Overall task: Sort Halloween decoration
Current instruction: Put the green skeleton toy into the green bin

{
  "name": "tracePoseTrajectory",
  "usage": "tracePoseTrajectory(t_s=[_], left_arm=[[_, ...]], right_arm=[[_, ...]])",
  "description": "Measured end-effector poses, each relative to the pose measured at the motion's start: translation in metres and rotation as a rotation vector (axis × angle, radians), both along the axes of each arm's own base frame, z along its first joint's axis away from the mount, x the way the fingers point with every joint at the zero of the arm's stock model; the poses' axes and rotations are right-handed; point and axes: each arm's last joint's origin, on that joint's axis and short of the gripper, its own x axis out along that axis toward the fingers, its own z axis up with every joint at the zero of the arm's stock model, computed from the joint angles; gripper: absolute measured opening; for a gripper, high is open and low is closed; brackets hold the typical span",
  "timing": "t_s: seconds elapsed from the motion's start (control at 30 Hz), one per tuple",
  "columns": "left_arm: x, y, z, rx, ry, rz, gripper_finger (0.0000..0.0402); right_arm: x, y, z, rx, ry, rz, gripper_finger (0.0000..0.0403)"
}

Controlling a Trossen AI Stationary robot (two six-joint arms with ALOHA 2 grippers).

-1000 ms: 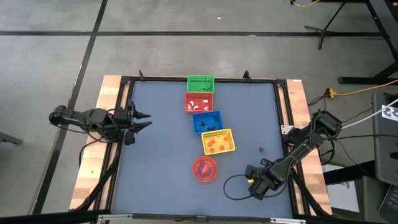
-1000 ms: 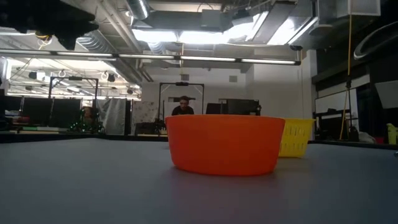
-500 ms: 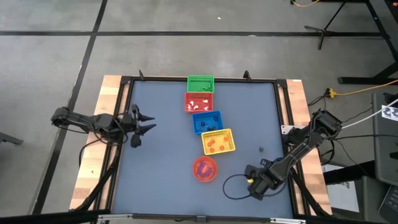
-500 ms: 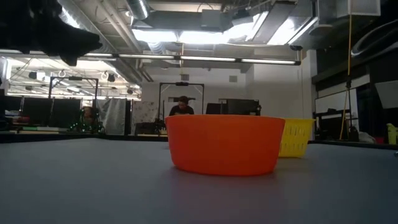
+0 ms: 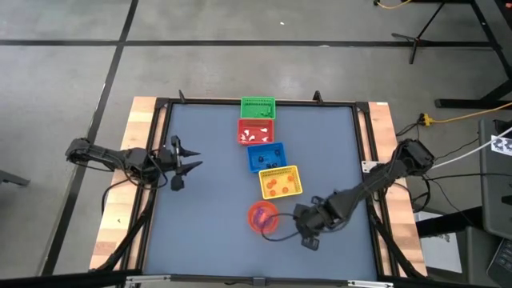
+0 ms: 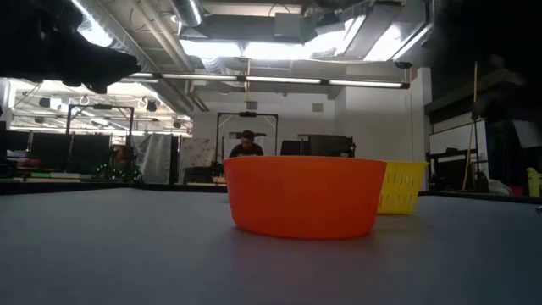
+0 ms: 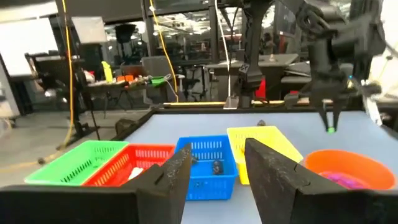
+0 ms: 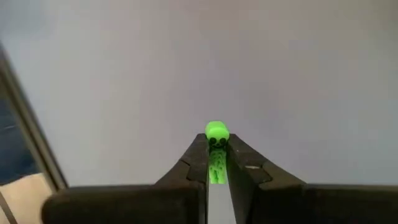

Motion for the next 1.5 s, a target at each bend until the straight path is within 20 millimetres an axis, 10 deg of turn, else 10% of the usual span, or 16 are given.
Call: tracePoseTrajectory(t_s=[0.37, 0.63, 1.13, 1.5], left_arm=[[0.001, 0.012, -0.006, 0.095, 0.083, 0.128, 0.0137], [0.001, 0.021, -0.007, 0.107, 0.098, 0.113, 0.0137], [0.001, 0.025, -0.007, 0.09, 0.099, 0.153, 0.0137], [0.001, 0.025, -0.007, 0.091, 0.097, 0.157, 0.0137]], right_arm=[[0.051, -0.044, 0.071, -0.18, -0.18, 0.212, 0.003], [0.082, -0.113, 0.111, -0.525, -0.291, 0.337, 0.003], [0.098, -0.294, 0.133, -0.677, -0.532, 0.141, 0.003], [0.107, -0.364, 0.101, -0.606, -0.628, 0.056, 0.003]])
